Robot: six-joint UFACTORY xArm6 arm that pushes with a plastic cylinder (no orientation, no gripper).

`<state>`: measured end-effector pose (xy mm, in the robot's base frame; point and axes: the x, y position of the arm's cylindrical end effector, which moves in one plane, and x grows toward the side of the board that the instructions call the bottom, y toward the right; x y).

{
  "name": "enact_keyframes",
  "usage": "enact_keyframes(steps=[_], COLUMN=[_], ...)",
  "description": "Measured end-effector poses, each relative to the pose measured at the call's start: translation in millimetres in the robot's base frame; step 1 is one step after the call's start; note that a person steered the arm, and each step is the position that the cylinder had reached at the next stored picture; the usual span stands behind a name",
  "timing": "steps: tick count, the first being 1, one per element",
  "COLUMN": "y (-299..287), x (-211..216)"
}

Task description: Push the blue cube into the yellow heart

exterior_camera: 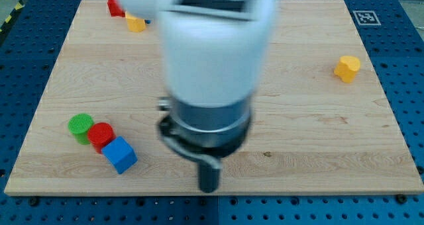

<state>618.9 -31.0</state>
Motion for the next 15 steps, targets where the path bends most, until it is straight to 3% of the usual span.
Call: enact_keyframes(steps=[1,2,4,5,7,8,11,13,15], y=[-49,-61,-164,-167,-111,-69,-57,25,111], x=[0,0,-2,-3,-53,-53,-25,-39,-114])
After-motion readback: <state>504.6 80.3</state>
